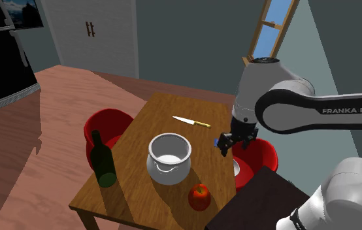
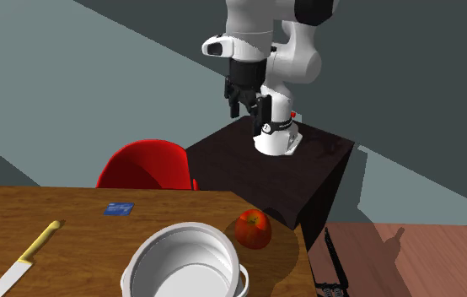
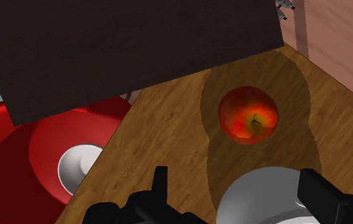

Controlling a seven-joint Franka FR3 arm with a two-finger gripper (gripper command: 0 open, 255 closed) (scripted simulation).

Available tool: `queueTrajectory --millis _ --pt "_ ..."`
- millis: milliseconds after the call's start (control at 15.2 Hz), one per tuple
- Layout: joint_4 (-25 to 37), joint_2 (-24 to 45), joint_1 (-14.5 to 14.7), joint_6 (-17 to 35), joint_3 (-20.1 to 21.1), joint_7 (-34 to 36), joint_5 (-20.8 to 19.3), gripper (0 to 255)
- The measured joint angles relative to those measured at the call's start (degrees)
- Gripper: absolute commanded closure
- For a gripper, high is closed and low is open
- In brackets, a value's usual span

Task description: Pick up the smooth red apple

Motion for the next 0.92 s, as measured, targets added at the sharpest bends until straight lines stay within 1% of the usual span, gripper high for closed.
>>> queueTrajectory --millis 264,462,594,792,924 --pt "-2.1 6.9 -0.2 8.6 4.6 6.3 1.8 0" --pt "-2.5 13.4 -1.1 15.2 8.0 11.3 2.0 0" --pt "-2.6 18.2 -1.9 19.7 10.4 14.9 1.5 0" --pt "-1.2 26.8 -4.1 26.3 13.6 21.6 -1.6 0" --pt "0.1 32.8 -5.6 30.3 15.4 27.0 -5.3 0"
